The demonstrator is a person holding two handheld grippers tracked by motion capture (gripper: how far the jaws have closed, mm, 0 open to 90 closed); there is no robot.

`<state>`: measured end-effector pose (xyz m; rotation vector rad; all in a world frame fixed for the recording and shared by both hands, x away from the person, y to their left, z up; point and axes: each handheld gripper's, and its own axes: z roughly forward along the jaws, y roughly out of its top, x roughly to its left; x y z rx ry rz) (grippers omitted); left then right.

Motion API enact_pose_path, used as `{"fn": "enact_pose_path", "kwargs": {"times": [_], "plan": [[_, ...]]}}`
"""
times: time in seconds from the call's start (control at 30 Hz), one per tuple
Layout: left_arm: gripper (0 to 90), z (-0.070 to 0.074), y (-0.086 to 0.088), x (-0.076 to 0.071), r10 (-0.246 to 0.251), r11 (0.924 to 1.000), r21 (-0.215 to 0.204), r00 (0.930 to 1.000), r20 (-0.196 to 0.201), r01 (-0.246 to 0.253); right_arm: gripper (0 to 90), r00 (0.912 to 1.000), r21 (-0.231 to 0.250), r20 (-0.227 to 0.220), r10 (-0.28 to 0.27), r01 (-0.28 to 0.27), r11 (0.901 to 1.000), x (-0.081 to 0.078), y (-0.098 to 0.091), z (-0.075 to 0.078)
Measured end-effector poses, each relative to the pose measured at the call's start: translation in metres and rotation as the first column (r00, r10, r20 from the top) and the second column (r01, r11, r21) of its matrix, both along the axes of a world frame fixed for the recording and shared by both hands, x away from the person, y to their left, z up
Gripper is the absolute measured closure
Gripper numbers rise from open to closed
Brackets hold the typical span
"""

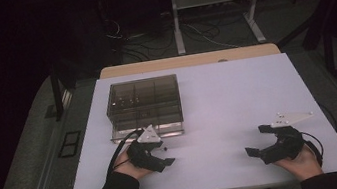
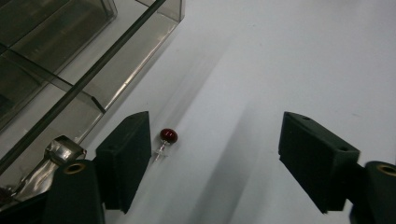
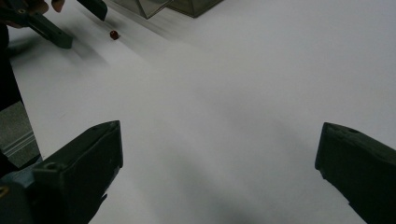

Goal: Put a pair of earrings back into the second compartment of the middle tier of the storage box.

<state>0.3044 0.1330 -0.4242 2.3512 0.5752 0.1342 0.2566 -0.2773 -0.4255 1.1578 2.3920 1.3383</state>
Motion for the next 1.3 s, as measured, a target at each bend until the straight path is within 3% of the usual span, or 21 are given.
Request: {"fn": "enact_pose_path", "kwargs": {"times": [0.47, 0.87, 1.3], "plan": [[42.3, -0.010, -0.003, 0.009, 0.007, 0.9993, 0.037, 0.9995, 0.031, -0.008, 0.5, 1.0000, -0.001, -0.001, 0.008, -0.008, 1.0000, 0.000, 0.000, 0.000], [50.9, -0.014, -0.001, 0.014, 0.022, 0.9992, 0.035, 0.9996, 0.016, -0.022, 0.5, 0.9999, -0.004, -0.001, 0.012, -0.012, 0.9999, 0.000, 0.001, -0.001], [69.6, -0.016, 0.000, 0.016, 0.007, 0.9996, 0.028, 1.0000, 0.005, -0.007, 0.5, 0.9999, -0.005, 0.000, 0.013, -0.013, 0.9999, 0.000, 0.001, -0.001]]}}
